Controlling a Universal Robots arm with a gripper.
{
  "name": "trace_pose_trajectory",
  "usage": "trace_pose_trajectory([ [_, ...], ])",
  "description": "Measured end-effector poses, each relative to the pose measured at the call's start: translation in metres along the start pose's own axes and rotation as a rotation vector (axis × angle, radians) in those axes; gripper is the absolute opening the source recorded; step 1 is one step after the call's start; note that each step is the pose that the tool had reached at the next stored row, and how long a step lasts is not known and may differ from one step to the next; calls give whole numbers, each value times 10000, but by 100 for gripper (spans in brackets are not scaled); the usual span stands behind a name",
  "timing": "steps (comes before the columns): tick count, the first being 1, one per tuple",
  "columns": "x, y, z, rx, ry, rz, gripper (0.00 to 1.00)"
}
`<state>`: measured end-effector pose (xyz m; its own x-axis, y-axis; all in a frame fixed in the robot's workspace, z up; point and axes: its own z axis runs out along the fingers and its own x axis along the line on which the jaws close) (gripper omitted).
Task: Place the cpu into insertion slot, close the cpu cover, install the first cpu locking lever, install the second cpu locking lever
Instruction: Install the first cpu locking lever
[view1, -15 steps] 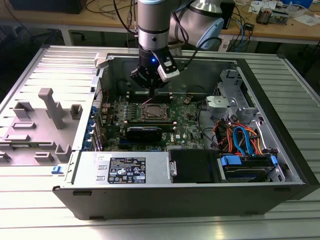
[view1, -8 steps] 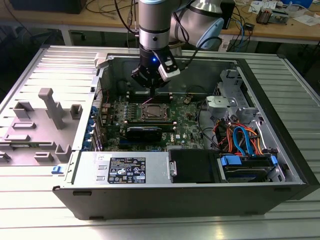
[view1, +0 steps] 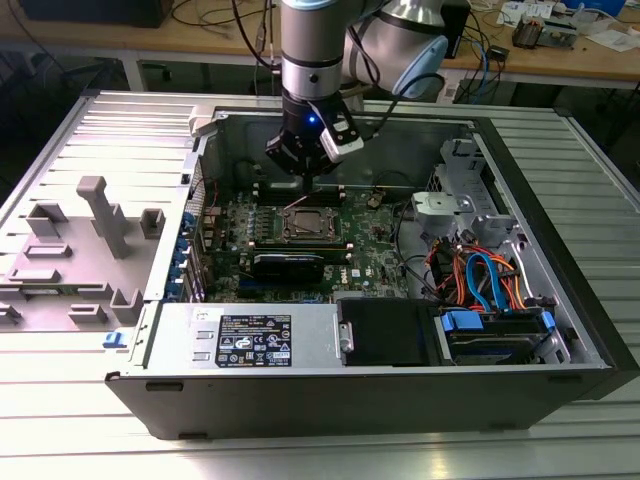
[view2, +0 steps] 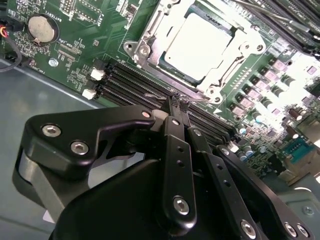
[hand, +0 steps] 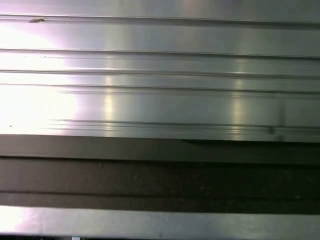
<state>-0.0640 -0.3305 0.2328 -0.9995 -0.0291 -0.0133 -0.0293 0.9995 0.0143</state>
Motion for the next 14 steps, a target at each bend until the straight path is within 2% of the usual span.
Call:
trace_pose_trajectory([
  [14,-86,0,77,46,3,-25,11],
])
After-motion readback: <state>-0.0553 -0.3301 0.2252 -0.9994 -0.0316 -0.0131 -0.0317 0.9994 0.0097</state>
